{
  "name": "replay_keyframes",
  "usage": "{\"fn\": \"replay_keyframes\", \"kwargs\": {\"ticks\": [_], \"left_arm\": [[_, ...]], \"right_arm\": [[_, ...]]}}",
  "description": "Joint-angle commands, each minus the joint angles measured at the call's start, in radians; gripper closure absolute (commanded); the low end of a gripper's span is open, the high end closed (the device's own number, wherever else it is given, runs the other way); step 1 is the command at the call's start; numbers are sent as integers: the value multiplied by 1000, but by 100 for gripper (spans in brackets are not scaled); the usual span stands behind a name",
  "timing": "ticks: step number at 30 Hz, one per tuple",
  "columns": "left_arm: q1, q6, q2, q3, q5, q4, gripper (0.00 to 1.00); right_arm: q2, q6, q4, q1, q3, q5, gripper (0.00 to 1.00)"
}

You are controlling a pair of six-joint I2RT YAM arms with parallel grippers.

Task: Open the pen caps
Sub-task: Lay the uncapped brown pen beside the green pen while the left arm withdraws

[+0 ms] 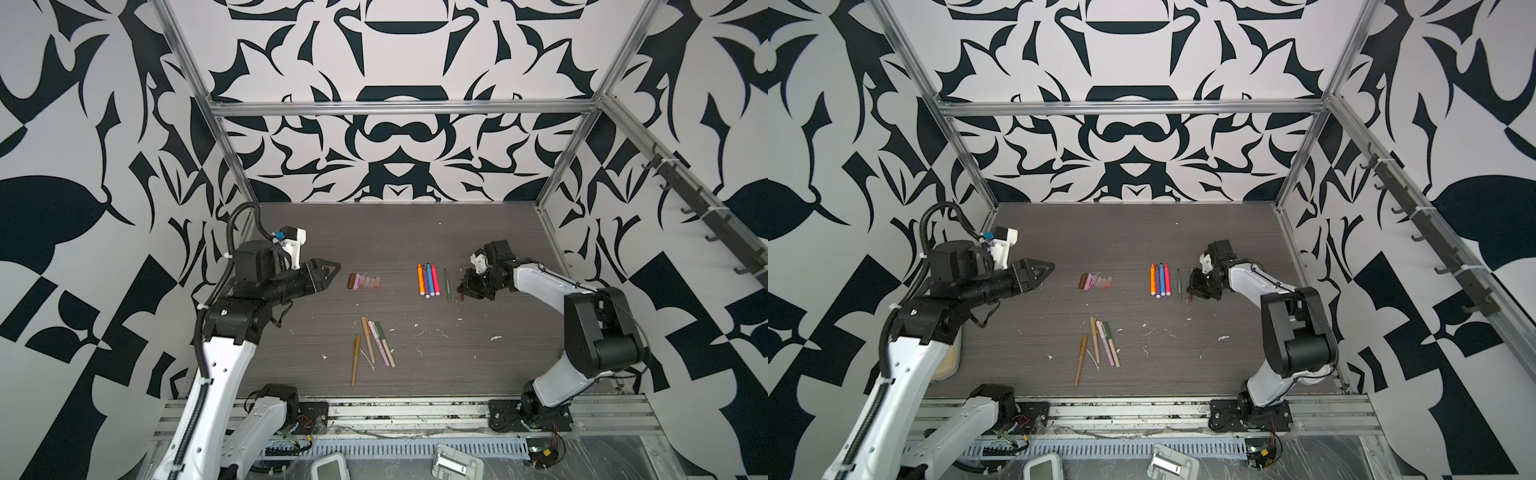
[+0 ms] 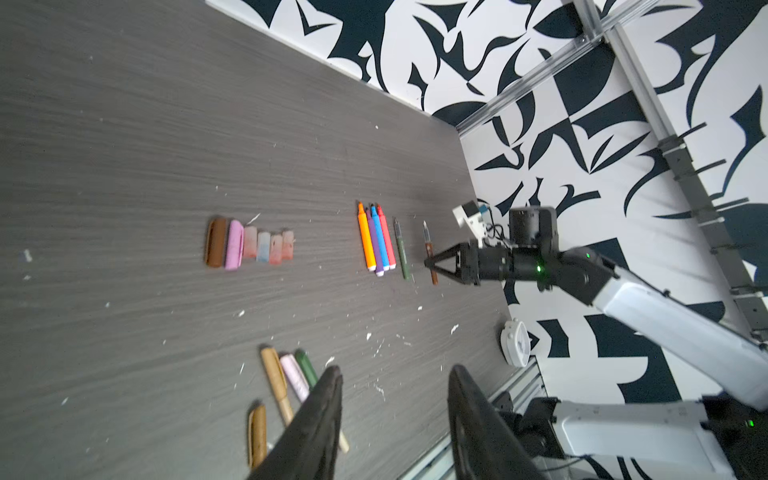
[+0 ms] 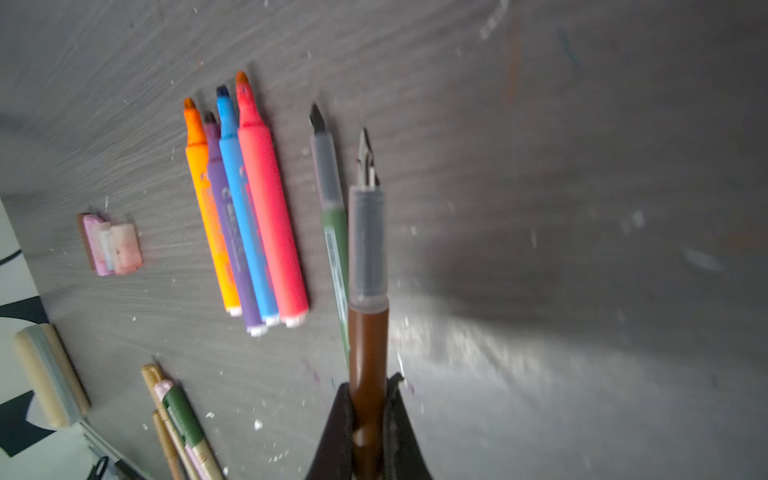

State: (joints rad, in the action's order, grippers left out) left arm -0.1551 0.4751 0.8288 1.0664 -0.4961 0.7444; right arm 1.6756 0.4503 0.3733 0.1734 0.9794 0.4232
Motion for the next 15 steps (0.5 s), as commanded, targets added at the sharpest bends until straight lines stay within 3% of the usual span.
{"fn": "replay_keyframes", "kwargs": {"ticks": [1, 8, 15], "left_arm": [[5, -53, -77, -31, 38, 197, 55], [5, -39, -200, -126, 62, 176, 53], [5, -36, -188, -140, 49, 161, 53]], "right_arm": [[27, -68, -23, 0, 60, 9, 88], [122, -91, -20, -3, 105, 54, 61], [142, -67, -36, -2, 103, 66, 55]]}}
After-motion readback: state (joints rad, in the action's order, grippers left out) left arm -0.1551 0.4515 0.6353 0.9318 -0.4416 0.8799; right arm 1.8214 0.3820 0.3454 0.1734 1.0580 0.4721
